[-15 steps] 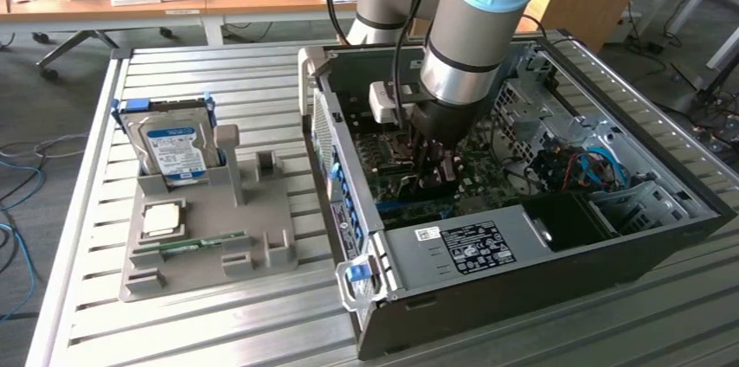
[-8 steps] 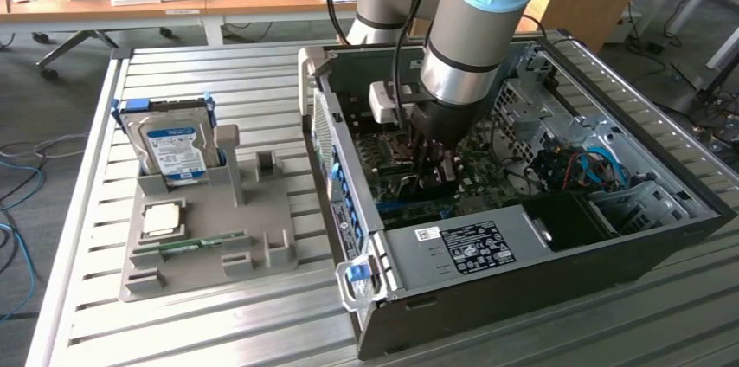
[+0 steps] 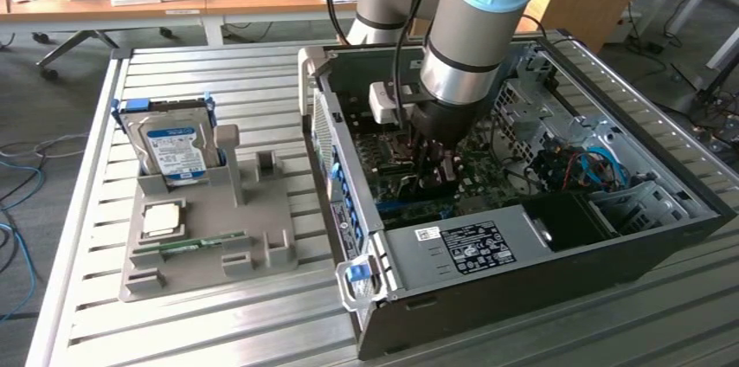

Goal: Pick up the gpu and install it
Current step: 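Insert the gpu into the slot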

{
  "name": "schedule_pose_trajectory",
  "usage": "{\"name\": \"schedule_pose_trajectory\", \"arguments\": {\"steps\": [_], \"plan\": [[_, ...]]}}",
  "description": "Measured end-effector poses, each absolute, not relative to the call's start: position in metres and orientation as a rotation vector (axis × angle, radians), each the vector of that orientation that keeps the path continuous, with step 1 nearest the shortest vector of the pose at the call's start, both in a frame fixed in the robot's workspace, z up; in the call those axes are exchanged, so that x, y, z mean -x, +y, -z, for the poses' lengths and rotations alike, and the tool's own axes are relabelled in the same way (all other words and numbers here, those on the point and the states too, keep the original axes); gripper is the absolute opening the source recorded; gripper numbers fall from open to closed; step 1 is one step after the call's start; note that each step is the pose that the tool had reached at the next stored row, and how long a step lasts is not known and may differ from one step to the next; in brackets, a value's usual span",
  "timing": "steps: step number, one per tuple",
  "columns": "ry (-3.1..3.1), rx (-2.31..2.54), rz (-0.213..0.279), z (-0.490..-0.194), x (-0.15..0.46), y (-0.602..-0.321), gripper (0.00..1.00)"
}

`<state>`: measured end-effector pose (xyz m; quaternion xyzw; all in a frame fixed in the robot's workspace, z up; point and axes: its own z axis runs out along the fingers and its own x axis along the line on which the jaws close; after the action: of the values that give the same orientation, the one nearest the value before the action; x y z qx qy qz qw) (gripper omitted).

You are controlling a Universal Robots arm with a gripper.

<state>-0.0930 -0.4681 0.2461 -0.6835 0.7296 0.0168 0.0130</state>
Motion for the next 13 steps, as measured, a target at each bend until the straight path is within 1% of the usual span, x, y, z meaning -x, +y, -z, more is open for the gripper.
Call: {"name": "schedule_pose_trajectory", "arguments": {"steps": [13], "plan": [[2.272,2.132,-0.052,-0.2466,0.0930,-0.4681,0.26]]}}
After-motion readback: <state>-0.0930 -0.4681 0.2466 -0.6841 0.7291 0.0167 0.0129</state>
